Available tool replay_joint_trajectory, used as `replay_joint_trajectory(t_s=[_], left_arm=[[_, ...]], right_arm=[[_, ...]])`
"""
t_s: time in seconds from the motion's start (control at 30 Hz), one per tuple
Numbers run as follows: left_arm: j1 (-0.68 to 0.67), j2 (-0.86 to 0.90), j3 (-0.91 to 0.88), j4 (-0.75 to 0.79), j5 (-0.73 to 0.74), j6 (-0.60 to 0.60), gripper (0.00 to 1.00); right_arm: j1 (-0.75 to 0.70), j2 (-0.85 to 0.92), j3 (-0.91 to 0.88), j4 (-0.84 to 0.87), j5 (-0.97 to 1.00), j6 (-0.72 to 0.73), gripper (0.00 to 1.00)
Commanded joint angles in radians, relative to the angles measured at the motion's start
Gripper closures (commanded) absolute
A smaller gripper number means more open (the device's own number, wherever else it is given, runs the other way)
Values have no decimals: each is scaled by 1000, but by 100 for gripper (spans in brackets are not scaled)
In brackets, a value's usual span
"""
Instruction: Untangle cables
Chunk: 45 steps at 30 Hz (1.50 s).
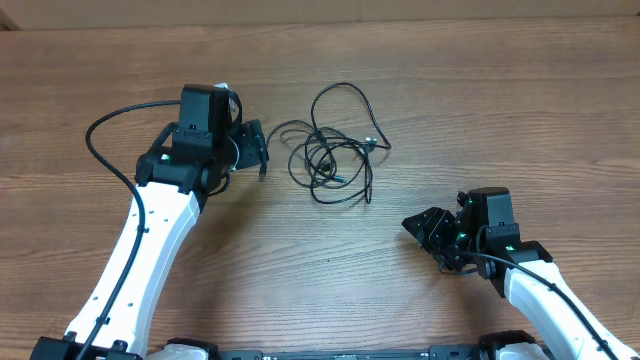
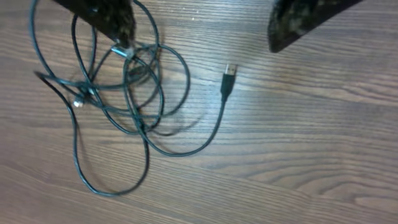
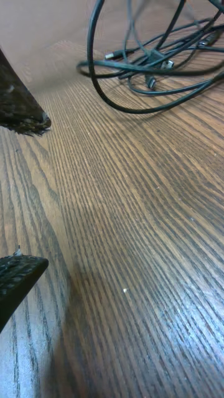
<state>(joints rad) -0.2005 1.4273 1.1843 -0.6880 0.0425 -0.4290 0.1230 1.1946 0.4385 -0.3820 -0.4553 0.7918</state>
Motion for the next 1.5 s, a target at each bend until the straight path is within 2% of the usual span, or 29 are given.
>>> replay_joint_trajectory(t_s=[0.0, 0.33, 0.6, 0.73, 0.83, 0.87, 0.93, 1.03, 1.3, 1.47], left_arm=[[-7, 42, 11, 15, 97, 13, 36], [-58, 251, 11, 48, 171, -30, 38], [-58, 395, 11, 206, 273, -96, 39], [-58, 471, 11, 246, 273, -175, 48], [-58, 504, 11, 279, 274, -189, 54], [-58, 513, 11, 294, 274, -189, 59], [-58, 514, 12, 322, 277, -188, 78], [-53, 508, 12, 358, 322, -184, 96], [0, 398, 63, 317, 517, -177, 96], [26, 285, 66, 331, 786, -178, 96]], right_arm=[[-5, -3, 0, 5, 10, -8, 39], [-5, -3, 0, 5, 10, -8, 39], [-5, -3, 0, 5, 10, -9, 39], [-5, -3, 0, 5, 10, -9, 39], [-5, -3, 0, 5, 10, -12, 39], [-5, -3, 0, 5, 10, -12, 39], [-5, -3, 0, 5, 10, -12, 39], [-5, -3, 0, 5, 10, -12, 39], [-5, -3, 0, 5, 11, -16, 39], [-5, -3, 0, 5, 11, -16, 39]])
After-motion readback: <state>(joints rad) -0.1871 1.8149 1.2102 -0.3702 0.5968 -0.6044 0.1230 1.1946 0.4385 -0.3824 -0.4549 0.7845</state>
